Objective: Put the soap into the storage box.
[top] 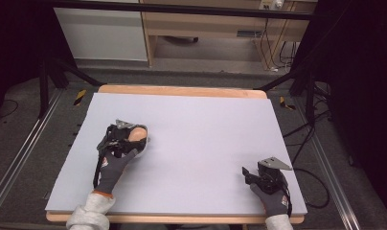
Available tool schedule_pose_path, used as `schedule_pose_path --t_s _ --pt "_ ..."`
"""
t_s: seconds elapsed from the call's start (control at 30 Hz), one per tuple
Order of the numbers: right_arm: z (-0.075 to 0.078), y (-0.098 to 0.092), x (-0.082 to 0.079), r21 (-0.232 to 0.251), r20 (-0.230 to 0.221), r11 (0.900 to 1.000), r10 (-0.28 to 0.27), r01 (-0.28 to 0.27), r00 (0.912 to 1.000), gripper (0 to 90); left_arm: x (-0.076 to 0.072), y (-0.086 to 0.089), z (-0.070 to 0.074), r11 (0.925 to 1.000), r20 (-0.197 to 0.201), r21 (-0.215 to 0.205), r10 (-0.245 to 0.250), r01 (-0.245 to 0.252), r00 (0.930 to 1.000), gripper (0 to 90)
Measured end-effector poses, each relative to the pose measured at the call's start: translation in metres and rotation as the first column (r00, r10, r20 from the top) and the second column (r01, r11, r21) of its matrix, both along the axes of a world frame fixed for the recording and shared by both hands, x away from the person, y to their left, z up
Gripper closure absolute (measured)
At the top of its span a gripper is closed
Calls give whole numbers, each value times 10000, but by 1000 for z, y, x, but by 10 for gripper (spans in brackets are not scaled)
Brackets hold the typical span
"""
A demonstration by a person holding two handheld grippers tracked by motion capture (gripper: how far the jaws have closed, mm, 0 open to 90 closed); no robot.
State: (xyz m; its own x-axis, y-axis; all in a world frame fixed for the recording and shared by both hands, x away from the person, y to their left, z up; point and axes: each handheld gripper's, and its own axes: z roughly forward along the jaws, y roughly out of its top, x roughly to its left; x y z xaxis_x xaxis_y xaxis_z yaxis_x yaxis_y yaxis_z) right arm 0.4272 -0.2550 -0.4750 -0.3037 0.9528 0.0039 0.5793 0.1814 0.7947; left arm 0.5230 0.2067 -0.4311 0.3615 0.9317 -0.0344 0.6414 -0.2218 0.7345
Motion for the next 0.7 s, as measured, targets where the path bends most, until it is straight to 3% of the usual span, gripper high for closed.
schedule_pose_path --t_s 0.5,0.7 --pt "0 0 0 0 21 10000 8 -8 10000 342 -4 -2 5 9998 443 -27 -185 186 9988 276" --pt "0 0 0 31 -6 10000 -6 6 10000 342 -7 -3 8 9990 551 -249 -358 373 9978 278"
